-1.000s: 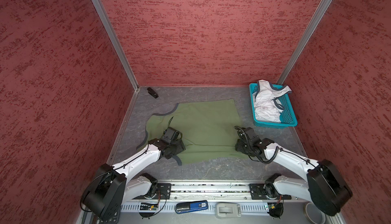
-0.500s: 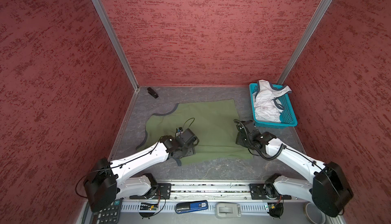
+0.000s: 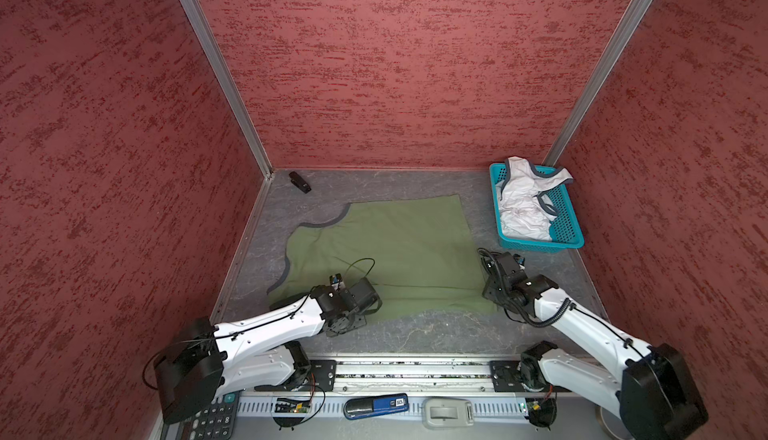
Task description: Fold and stack the tank tops
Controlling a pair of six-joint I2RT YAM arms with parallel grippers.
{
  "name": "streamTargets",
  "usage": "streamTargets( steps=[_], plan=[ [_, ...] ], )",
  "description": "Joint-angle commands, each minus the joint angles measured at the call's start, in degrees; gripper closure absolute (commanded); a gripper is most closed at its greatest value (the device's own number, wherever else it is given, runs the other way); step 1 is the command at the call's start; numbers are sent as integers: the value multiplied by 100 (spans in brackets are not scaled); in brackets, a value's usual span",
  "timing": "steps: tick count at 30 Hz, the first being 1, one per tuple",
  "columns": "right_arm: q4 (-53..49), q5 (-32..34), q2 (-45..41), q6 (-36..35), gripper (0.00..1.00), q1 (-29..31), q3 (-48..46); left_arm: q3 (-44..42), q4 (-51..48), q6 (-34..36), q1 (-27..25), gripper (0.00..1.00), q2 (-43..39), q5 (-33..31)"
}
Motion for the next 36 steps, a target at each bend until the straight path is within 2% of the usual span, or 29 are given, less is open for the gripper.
streamTargets(
  steps=[1, 4, 10, 14, 20, 24, 32, 36],
  plan=[
    [216, -165, 8, 82, 37, -172, -79, -111, 473, 129, 83, 49, 90, 142],
    [375, -305, 113, 39, 41, -196, -106, -116, 470, 174, 115, 57, 127, 145],
    [486, -651, 139, -89, 69, -194, -105, -182, 488, 217, 118, 73, 8, 211],
    [495, -761, 195, -136, 83, -193, -129, -208, 447, 227, 120, 82, -134, 198],
    [443, -753, 96, -134, 99, -197, -159, -202, 235, 233, 141, 91, -468, 107],
    [227, -716, -142, -98, 100, -196, -94, -192, 35, 204, 162, 100, -790, -45],
    [-490, -954, -882, 186, 100, -96, 74, -111, -1164, -397, 141, 100, -2075, -461],
    [-976, -993, -1304, 608, 100, 221, 15, -312, -1641, -821, 142, 100, -2405, -62]
  ],
)
